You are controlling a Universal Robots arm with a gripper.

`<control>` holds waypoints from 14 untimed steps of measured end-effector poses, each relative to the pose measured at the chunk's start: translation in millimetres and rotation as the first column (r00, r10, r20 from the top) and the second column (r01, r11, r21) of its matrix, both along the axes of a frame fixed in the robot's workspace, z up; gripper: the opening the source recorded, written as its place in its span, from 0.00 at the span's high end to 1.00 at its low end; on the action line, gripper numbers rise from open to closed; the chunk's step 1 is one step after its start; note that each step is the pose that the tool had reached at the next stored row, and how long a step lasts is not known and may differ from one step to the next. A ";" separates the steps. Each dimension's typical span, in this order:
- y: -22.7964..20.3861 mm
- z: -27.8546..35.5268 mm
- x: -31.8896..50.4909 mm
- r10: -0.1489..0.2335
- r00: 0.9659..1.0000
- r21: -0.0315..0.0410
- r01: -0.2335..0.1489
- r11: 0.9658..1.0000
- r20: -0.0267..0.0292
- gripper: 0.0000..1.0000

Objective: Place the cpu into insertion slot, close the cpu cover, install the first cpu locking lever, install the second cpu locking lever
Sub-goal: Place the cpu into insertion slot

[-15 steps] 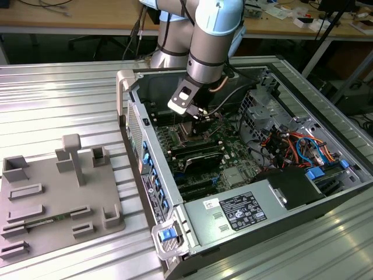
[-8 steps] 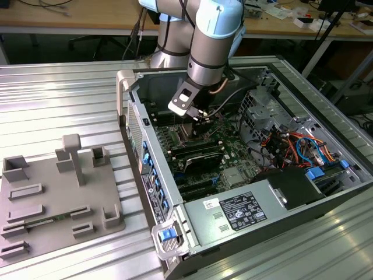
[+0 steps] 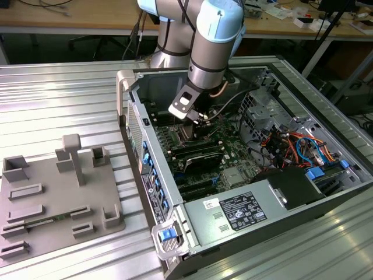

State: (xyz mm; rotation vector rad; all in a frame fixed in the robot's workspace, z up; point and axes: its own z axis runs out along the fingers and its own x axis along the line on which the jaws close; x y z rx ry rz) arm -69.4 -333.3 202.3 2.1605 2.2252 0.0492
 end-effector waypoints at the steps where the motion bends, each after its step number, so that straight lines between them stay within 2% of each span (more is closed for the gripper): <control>1: 0.0 -0.4 0.0 0.000 1.000 0.000 0.000 1.000 0.000 0.45; 14: -0.1 -5.3 1.5 0.000 1.000 -0.001 0.000 1.000 0.000 0.45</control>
